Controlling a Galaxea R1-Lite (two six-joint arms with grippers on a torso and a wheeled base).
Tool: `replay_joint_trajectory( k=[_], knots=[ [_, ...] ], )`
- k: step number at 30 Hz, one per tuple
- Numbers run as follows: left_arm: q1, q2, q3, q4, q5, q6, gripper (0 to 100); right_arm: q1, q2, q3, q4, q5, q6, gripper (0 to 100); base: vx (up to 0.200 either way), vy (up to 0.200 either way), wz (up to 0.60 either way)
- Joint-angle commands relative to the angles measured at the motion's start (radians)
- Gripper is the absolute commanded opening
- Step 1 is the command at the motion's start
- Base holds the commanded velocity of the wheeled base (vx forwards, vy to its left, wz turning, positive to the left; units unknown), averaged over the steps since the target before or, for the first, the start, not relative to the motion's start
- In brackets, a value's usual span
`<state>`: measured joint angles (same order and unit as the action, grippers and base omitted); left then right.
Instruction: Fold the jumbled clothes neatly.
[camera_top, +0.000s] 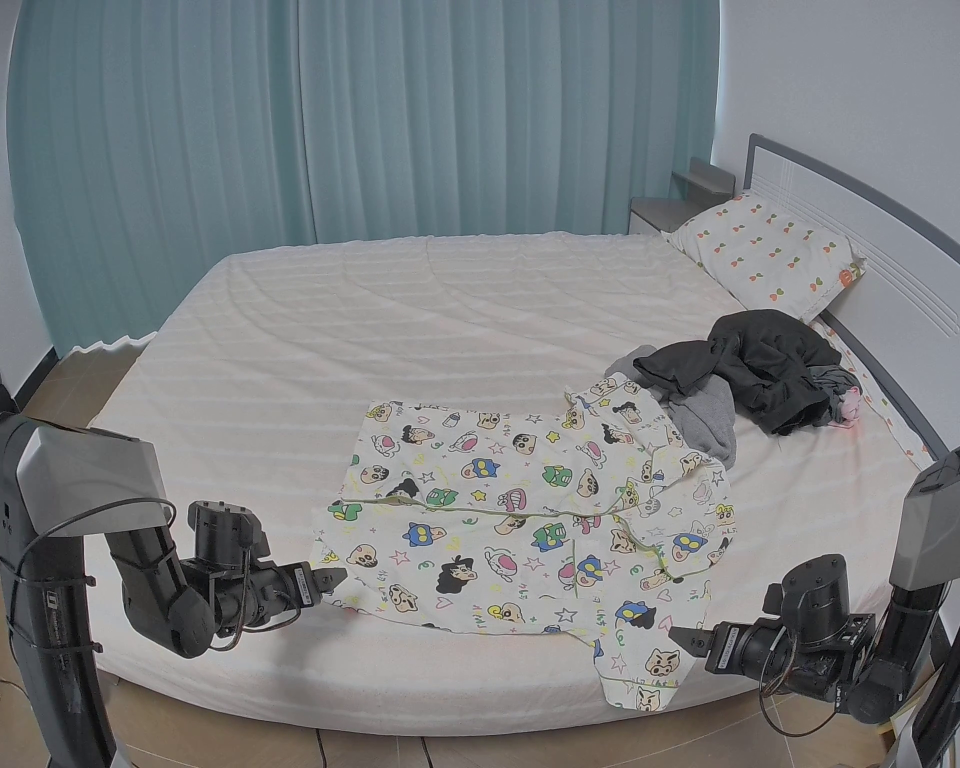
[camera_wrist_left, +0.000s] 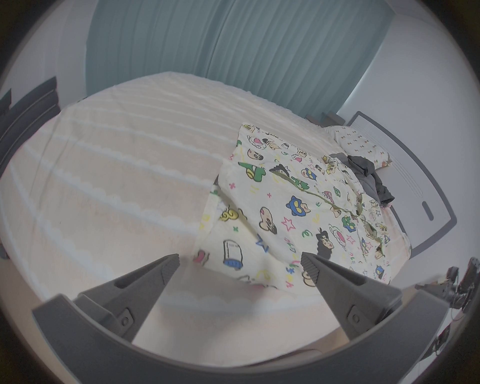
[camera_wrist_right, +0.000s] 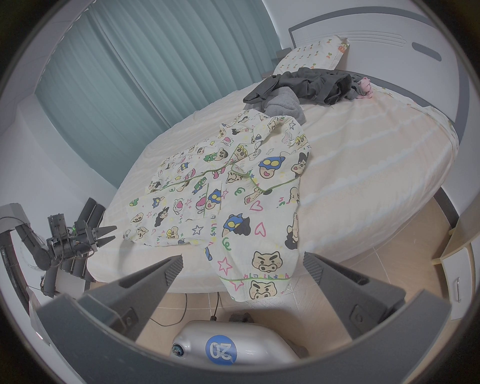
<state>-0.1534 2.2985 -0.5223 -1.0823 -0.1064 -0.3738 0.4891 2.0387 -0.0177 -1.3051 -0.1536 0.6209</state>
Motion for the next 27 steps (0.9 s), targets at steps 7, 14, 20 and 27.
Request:
replay_joint_trajectory(
  k=[7, 14, 20, 27],
  knots=[
    [0.014, 0.116, -0.146, 0.062, -0.110, 0.154, 100, 0.029, 0.001, 0.016, 0.001, -0.015, -0.016, 100, 0.000, 0.000, 0.00],
    [0.048, 0.144, -0.173, 0.094, -0.139, 0.277, 100, 0.051, 0.001, 0.016, 0.001, -0.017, -0.016, 100, 0.000, 0.000, 0.00],
    [0.058, 0.144, -0.179, 0.104, -0.139, 0.309, 100, 0.052, 0.011, 0.016, 0.001, -0.017, -0.016, 100, 0.000, 0.000, 0.00],
    [0.057, 0.151, -0.180, 0.102, -0.168, 0.312, 0, 0.051, 0.014, 0.016, 0.001, -0.017, -0.016, 100, 0.000, 0.000, 0.00]
  ],
)
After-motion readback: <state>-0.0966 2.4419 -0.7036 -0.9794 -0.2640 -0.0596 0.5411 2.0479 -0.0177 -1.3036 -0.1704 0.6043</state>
